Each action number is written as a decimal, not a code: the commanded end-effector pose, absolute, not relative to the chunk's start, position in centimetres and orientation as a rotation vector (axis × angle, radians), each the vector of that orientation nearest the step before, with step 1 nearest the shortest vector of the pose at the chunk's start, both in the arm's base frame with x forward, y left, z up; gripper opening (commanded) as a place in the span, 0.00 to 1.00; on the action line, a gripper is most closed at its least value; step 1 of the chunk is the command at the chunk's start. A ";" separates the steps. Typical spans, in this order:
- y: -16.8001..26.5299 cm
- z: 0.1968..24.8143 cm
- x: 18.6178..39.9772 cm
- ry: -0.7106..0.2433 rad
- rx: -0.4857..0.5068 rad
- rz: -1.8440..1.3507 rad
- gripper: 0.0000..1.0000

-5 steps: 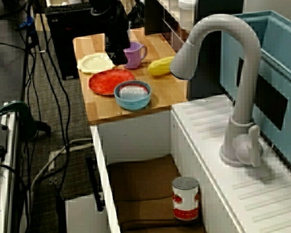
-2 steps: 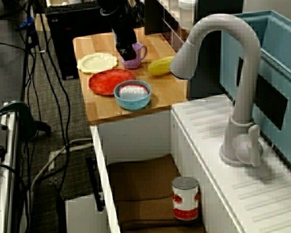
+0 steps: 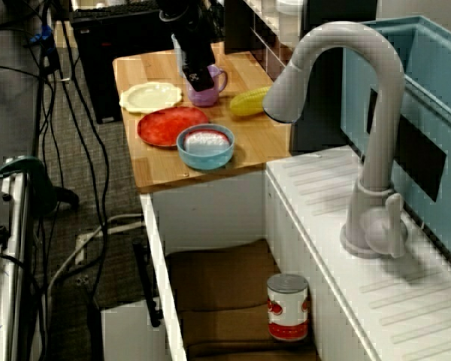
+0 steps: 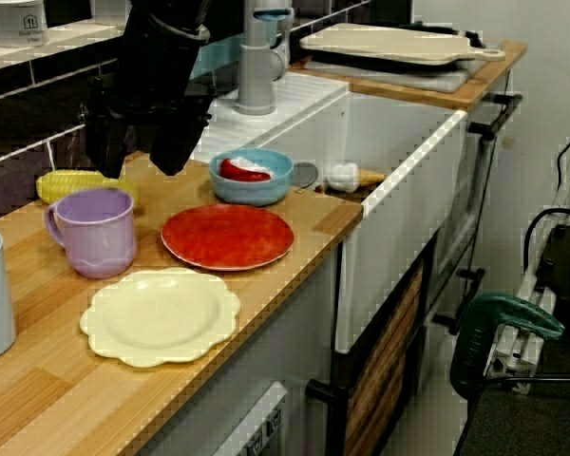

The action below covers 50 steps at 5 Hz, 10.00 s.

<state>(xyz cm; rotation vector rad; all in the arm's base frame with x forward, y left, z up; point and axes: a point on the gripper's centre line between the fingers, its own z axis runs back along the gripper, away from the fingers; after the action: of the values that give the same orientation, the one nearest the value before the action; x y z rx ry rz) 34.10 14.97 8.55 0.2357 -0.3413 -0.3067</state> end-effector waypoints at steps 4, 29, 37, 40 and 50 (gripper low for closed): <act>17.0 11.1 34.0 -0.367 0.280 -0.342 1.00; 9.2 12.1 31.3 -0.360 0.268 -0.521 0.00; 7.9 10.6 37.5 -0.324 0.241 -0.504 0.00; 6.9 9.9 37.1 -0.314 0.235 -0.509 0.00; 6.5 6.6 36.3 -0.225 0.246 -0.510 0.00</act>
<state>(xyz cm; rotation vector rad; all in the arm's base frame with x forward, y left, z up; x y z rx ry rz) 35.79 5.97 5.19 0.2282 -0.1797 -0.5151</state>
